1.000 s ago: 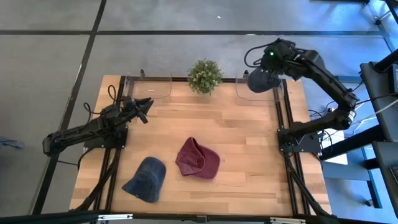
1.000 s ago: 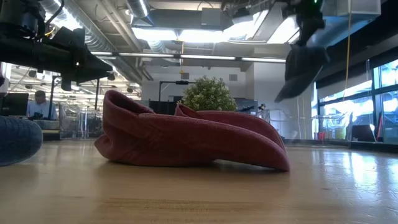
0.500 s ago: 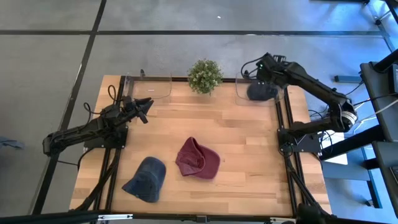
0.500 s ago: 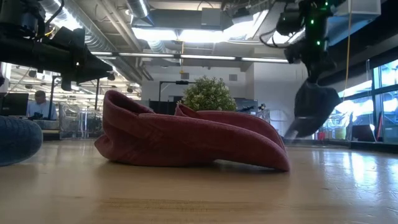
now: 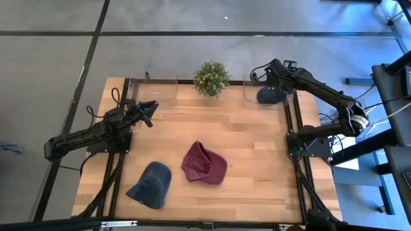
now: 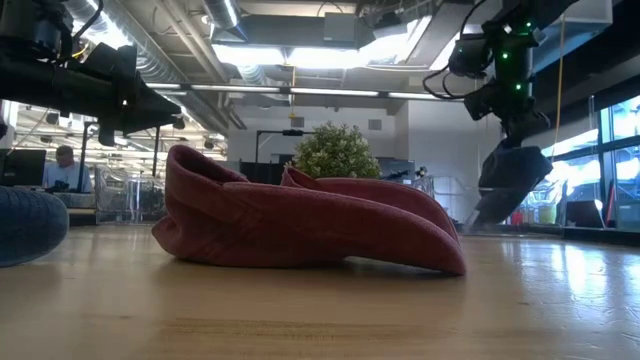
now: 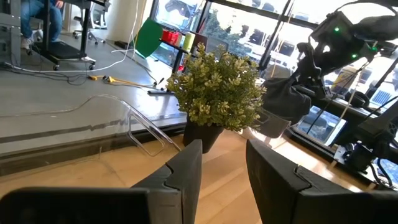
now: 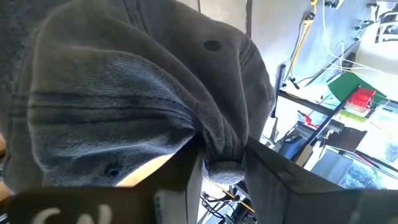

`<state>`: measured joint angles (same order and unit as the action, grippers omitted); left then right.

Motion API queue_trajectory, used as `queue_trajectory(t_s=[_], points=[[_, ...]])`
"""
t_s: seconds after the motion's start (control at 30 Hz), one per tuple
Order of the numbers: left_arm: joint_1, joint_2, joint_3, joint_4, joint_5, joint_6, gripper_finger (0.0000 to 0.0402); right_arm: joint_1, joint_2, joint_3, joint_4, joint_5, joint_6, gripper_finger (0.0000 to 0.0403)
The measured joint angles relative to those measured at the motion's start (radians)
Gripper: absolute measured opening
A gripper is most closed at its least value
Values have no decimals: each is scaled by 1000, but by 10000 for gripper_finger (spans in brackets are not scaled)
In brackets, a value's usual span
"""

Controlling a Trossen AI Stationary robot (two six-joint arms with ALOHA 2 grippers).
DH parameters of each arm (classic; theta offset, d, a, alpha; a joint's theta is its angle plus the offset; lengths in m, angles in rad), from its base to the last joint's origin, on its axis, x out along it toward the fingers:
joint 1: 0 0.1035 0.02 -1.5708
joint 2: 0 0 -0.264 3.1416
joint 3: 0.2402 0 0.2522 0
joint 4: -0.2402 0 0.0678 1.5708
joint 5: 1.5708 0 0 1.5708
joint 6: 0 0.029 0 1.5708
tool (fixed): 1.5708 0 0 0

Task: Pick & Place hat
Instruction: Put the blue cap into the right transparent bin, then put the red cap into the left transparent bin

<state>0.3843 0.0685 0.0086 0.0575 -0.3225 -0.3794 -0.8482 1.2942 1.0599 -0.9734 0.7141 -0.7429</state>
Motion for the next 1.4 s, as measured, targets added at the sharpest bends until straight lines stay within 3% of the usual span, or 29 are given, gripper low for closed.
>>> queue_trajectory(t_s=[0.27,0.53,0.73,1.13,1.4], points=[[0,0,0,0,0,0,120,0,0,30,-7,12,0,114],[0,0,0,0,1,0,120,12,1,204,-89,77,27,115],[0,0,0,0,2,0,120,12,0,303,-92,18,26,116],[0,0,0,0,2,-1,120,11,1,307,-167,-165,-33,116],[0,0,0,0,2,-1,120,10,2,268,-157,-141,-102,116]])
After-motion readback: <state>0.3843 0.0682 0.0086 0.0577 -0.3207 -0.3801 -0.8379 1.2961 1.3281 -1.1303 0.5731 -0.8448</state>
